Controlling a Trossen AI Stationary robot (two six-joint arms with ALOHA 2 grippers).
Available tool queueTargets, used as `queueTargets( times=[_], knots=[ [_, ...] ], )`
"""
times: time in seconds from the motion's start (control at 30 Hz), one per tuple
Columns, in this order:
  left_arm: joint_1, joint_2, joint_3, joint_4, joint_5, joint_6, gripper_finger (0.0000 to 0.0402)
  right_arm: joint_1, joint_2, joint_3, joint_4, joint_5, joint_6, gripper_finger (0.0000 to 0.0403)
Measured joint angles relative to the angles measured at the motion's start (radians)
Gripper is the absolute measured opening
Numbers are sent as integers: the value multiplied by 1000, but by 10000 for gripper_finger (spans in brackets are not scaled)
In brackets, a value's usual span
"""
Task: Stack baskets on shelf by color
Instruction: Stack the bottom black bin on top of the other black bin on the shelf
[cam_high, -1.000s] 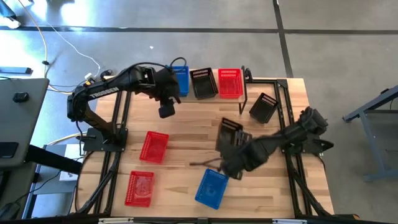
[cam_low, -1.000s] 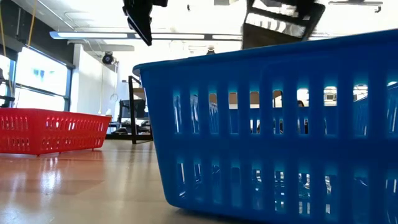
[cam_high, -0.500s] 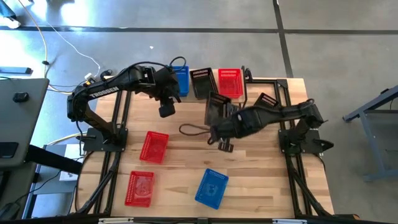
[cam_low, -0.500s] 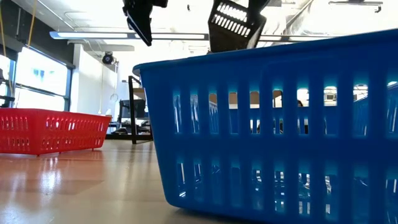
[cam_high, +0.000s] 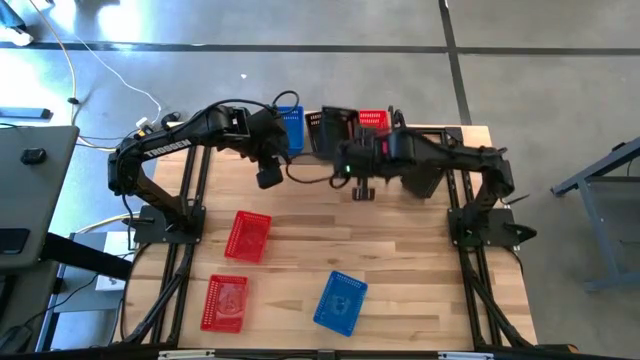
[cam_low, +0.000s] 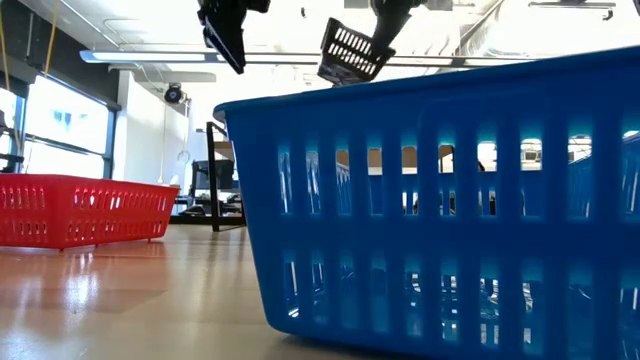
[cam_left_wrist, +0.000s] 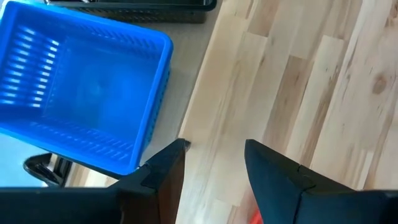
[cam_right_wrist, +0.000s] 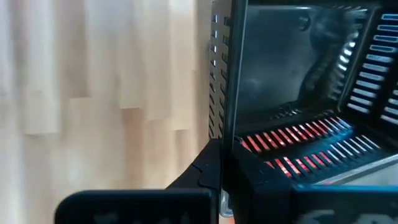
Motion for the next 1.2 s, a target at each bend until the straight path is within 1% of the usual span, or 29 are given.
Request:
queueTargets(
  times=[0.17,0.33,0.43,0.5,0.63,0.87,0.97,1.2],
  knots=[
    [0,0,0,0,0,-63,156,-95,0,-2,108,-11,-161,0],
    [0,0,0,0,0,-124,156,-169,0,-3,166,-102,-252,0],
    [0,0,0,0,0,-161,156,-200,4,-3,175,-139,-292,0],
    [0,0,0,-1,0,-188,156,-217,5,-4,182,-157,-303,0],
    [0,0,0,-3,1,-234,156,-247,5,-4,186,-235,-287,0],
    [0,0,0,-6,12,-313,156,-259,5,-4,185,-280,-287,0],
    [-1,0,0,-8,36,-343,156,-260,5,-4,173,-277,-288,0],
    [-21,0,0,-8,38,-410,156,-259,8,-4,150,-274,-288,0]
  ],
)
